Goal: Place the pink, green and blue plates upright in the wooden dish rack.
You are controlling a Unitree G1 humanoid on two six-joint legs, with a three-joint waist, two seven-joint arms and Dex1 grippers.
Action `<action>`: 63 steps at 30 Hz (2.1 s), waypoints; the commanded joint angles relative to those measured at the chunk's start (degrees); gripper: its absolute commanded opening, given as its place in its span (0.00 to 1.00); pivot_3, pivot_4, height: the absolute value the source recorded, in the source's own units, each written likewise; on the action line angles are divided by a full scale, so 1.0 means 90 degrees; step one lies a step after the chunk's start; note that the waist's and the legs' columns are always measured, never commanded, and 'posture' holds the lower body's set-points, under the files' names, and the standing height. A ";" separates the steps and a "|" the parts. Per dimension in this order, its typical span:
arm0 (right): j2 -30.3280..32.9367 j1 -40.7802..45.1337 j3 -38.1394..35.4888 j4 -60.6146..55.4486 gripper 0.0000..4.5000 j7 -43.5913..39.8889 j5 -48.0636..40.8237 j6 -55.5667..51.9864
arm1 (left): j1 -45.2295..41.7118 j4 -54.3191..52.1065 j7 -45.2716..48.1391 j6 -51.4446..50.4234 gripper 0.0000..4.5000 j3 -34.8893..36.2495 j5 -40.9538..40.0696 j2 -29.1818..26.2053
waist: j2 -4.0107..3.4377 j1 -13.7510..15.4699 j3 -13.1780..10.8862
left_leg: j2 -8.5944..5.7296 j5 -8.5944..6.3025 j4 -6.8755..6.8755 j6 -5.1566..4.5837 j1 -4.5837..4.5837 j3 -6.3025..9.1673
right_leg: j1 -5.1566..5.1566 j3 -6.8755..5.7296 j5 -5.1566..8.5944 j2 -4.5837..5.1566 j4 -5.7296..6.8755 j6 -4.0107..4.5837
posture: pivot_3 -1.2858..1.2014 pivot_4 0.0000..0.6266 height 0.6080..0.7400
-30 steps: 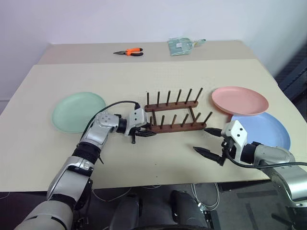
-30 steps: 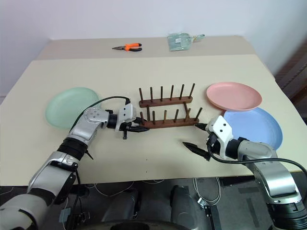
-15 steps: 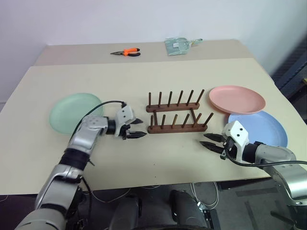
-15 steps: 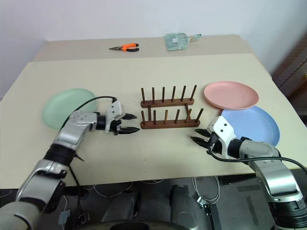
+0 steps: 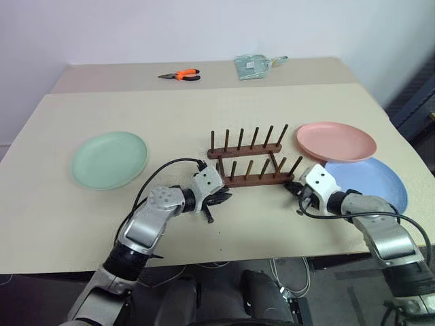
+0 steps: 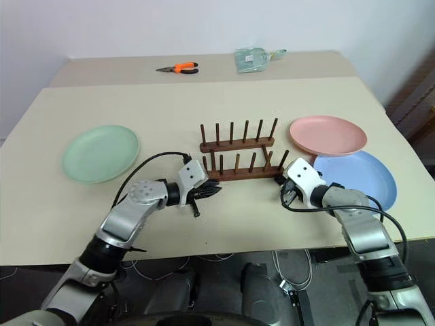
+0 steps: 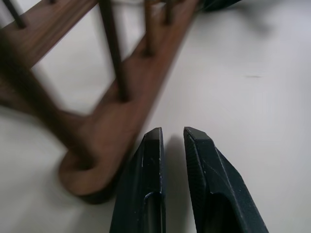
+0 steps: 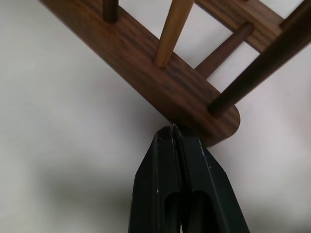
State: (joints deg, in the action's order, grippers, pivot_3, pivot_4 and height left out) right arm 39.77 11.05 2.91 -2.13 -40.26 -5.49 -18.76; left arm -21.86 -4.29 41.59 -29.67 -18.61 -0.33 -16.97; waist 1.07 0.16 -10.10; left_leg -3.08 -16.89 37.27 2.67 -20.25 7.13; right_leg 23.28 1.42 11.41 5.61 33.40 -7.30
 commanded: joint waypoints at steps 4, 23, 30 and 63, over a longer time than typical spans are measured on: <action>-0.0414 0.0826 0.0240 0.0848 0.00 0.0269 0.0415 0.0245 | -0.0361 0.0873 -0.0818 0.0311 0.15 0.0198 0.0312 0.0102 | -0.0004 -0.0015 0.0005 | 0.0000 0.0003 0.0000 0.0004 0.0004 0.0000 | 0.0000 0.0000 -0.0002 0.0000 0.0006 0.0003 | 0.52 0.24 1.00; 0.0342 0.1052 -0.0591 0.0165 0.62 -0.0322 0.0165 0.0670 | -0.0479 0.1219 -0.1184 0.0746 0.13 0.0259 0.0200 0.0164 | -0.0015 -0.0085 0.0004 | -0.0004 0.0004 -0.0003 0.0007 -0.0002 0.0002 | 0.0003 0.0000 -0.0016 0.0000 0.0007 0.0020 | 0.52 0.24 1.00; 0.1902 0.1060 -0.0932 0.0557 0.94 -0.0639 0.0712 0.0908 | -0.0359 0.0425 -0.0581 0.0991 0.13 0.0261 -0.0168 -0.0044 | -0.0014 -0.0098 0.0004 | -0.0001 0.0004 -0.0012 0.0006 -0.0002 -0.0001 | 0.0006 0.0000 -0.0015 0.0000 0.0003 0.0017 | 0.52 0.24 1.00; 0.0821 0.3084 -0.1361 0.1760 0.02 -0.0174 -0.0047 0.1043 | -0.0005 -0.0923 0.0192 0.0785 0.13 0.0609 -0.1272 -0.0164 | -0.0029 -0.0121 -0.0003 | -0.0002 0.0004 -0.0010 0.0007 -0.0009 -0.0009 | 0.0013 0.0007 -0.0018 0.0001 -0.0004 0.0022 | 0.52 0.24 1.00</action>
State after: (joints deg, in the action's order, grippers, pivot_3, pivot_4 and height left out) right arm 47.40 35.39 -3.91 19.53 -41.60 0.50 -6.57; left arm -22.12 -10.35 43.54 -22.38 -14.50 -10.71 -18.13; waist 0.81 -0.93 -10.13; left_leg -3.09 -16.85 37.17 2.73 -20.32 7.05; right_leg 23.40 1.48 11.25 5.62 33.37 -7.10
